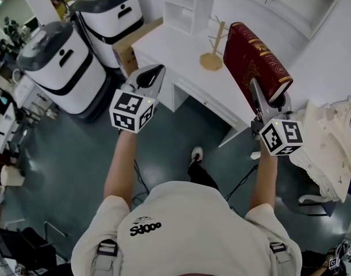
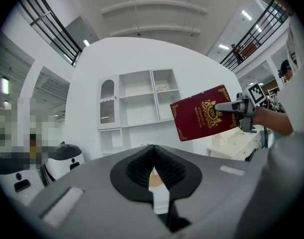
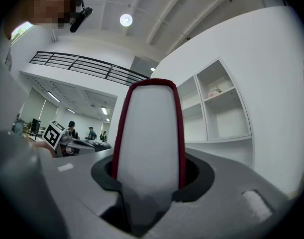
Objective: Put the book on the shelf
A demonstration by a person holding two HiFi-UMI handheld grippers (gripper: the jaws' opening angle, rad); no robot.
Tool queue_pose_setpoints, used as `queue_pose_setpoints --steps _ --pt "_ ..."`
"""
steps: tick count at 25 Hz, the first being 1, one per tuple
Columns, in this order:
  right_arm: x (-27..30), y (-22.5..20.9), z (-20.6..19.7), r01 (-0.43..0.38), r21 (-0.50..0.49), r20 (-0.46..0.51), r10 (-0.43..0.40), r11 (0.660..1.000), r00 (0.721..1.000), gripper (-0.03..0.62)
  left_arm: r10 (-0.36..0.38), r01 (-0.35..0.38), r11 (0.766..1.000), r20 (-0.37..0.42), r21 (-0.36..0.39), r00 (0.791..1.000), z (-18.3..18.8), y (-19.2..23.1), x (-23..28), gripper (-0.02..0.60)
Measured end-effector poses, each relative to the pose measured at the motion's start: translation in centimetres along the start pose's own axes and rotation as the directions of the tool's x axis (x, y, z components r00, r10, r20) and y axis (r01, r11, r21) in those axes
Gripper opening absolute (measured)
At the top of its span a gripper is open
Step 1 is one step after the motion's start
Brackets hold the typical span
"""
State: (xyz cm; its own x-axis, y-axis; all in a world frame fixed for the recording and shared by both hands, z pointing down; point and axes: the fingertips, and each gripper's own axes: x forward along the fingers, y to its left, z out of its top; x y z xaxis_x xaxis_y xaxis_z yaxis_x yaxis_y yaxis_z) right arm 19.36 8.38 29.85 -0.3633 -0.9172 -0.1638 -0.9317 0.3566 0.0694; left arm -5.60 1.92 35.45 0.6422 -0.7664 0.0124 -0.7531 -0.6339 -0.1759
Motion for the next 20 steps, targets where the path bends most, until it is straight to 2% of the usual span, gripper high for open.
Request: queue_pose_setpoints --steps 4,10,20 --pt "4.2 -4.4 0.4 -0.002 0.004 0.032 0.002 1.000 0.999 0.212 -0.002 0.002 1.000 0.021 -0.014 1.000 1.1 1.6 5.4 0.017" --pt "9.5 -10.4 1.0 -0.013 0.013 0.041 0.012 1.000 0.999 0.212 0.003 -0.003 1.000 0.013 0.000 1.000 2.8 3.1 12.4 0.017" --pt "14.2 -16.5 1.3 -0.039 0.037 0.066 0.037 0.999 0.997 0.212 0.030 -0.030 0.999 -0.007 -0.009 1.000 3.0 4.3 19.6 0.017"
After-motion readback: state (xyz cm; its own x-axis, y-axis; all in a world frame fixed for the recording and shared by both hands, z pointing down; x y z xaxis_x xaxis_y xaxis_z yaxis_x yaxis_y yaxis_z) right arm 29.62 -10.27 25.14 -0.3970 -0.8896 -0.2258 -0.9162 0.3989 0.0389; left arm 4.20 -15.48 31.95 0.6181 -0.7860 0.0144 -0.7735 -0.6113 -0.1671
